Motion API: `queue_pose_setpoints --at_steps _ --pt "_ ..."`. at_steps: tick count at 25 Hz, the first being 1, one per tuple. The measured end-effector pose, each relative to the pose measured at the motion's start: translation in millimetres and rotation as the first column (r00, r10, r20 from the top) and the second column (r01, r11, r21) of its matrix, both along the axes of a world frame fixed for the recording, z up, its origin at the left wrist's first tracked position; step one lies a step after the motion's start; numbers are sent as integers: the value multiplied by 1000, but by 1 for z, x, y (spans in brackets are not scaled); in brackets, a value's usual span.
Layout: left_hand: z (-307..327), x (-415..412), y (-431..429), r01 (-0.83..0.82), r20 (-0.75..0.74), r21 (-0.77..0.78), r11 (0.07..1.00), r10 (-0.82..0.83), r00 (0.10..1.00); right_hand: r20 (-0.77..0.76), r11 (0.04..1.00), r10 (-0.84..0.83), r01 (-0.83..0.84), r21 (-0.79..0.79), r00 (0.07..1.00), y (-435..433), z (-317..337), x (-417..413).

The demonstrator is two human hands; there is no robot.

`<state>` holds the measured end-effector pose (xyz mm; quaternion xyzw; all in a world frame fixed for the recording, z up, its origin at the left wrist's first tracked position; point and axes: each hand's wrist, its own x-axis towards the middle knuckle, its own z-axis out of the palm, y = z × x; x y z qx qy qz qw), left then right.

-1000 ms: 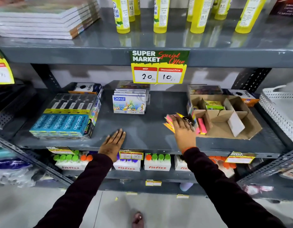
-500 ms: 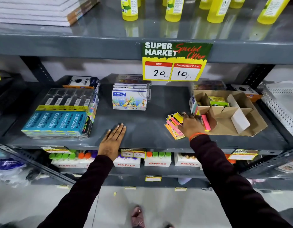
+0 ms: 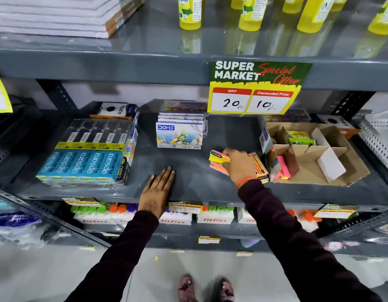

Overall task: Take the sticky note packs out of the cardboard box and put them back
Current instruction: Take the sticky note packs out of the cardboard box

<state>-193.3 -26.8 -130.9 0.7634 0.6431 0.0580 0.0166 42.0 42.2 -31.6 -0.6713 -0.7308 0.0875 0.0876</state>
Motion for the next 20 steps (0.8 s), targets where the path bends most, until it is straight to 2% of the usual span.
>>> queue_pose_setpoints --at_steps 2,5,10,12,14,16,18,20 --pt "0 2 0 -12 -12 1 1000 12 1000 -4 995 88 -87 54 996 2 -14 -14" --pt "-2 2 1 -27 2 -14 1000 27 1000 28 958 285 -284 -33 958 5 -42 -27" --pt "-2 3 1 -42 -3 -18 999 42 999 35 927 364 -358 -110 931 13 -58 -22" --pt "0 4 1 -43 -7 -21 999 43 999 20 923 378 -375 -92 926 15 -50 -14" --pt "-1 4 1 -40 -19 -26 999 40 999 11 963 268 -267 -20 963 12 -39 0" --pt "0 3 1 -47 -26 -28 999 46 999 46 1000 16 -17 13 999 6 -31 18" --pt "-1 3 1 -47 -38 -21 999 46 998 93 977 -191 198 -80 977 2 -22 36" --pt "-4 3 1 -48 -45 -11 999 48 998 75 948 -252 262 -179 965 0 -16 44"
